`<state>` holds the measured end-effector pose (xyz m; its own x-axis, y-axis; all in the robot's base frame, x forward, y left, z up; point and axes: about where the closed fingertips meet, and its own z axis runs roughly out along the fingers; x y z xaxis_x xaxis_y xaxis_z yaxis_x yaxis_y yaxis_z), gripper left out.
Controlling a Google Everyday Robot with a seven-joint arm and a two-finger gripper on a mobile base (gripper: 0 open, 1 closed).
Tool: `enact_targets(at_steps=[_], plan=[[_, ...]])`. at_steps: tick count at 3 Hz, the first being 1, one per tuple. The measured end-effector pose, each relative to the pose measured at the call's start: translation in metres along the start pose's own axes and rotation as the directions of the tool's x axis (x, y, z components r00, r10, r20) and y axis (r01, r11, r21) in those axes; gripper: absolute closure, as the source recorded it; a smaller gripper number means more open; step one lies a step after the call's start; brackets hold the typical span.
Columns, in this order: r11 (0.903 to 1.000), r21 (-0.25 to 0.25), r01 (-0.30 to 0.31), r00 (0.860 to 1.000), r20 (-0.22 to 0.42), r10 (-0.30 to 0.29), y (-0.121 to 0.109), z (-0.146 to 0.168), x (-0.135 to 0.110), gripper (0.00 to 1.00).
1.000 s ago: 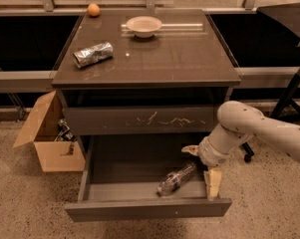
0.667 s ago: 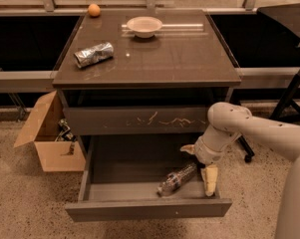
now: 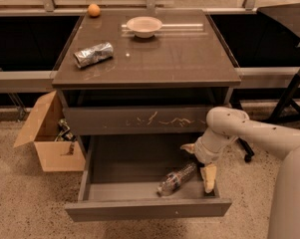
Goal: Pick water bottle from middle drawer and place on counter
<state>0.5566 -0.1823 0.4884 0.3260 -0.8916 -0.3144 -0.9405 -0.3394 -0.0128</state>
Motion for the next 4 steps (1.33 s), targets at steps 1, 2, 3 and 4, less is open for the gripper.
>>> enact_targets(at_steps=[1, 2, 3, 4], plan=[[0.9973, 0.071, 0.020, 1.000, -0.006, -0.019, -0.015, 0.014, 0.005, 0.00], [0.9966, 0.077, 0.032, 0.999, -0.001, -0.032, -0.017, 0.024, 0.006, 0.00], [0.9910, 0.122, 0.056, 0.998, 0.007, -0.057, -0.026, 0.036, 0.013, 0.00], [0.9838, 0.159, 0.083, 0.996, 0.009, -0.086, -0.039, 0.054, 0.016, 0.00]])
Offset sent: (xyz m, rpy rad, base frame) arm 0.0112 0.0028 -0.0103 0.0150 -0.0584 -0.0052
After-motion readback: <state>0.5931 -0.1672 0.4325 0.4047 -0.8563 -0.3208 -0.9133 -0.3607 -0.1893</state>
